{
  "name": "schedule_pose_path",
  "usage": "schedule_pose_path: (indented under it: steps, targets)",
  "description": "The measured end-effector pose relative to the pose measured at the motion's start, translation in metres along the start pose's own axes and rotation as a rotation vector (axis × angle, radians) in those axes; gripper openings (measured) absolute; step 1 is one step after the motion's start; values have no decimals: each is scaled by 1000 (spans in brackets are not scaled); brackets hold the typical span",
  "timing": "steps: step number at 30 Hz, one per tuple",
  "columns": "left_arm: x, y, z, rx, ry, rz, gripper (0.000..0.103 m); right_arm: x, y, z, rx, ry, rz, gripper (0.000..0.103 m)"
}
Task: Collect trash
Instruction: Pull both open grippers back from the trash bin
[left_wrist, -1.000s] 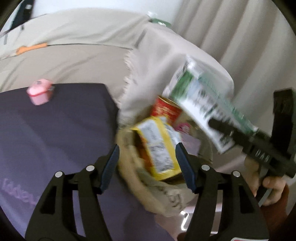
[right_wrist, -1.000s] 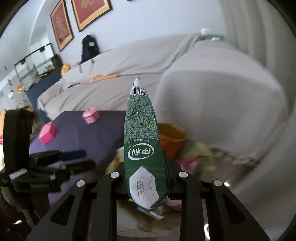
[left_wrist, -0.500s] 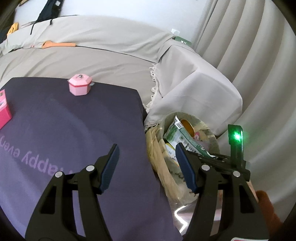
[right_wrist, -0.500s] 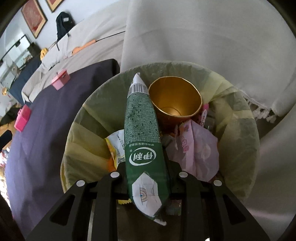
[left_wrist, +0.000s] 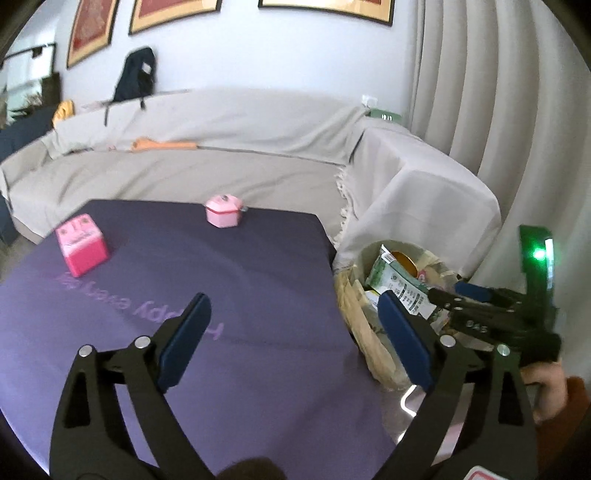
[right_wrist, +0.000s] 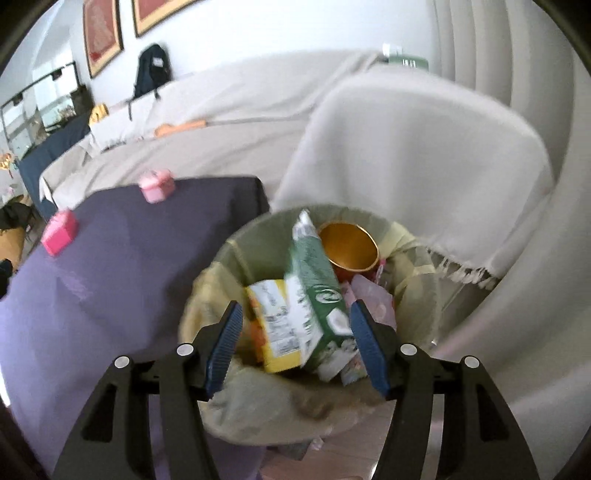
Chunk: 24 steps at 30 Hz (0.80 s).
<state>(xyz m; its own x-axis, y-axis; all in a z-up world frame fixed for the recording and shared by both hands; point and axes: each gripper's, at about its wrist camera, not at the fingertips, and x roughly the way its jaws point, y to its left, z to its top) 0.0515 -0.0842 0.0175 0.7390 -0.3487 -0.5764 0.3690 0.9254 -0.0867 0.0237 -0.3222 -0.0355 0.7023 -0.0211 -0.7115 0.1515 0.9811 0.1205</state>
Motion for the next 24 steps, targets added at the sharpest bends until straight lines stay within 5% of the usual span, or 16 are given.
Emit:
schedule_pose_path:
  steps: [9,24]
  targets:
    - [-62,-12,-30,49,-69,99,88,-87,37,-40,34,-103,84,57]
    - [-89,-12,-47,51,-63,198,88,-124,59,-91,17,-128,34,60]
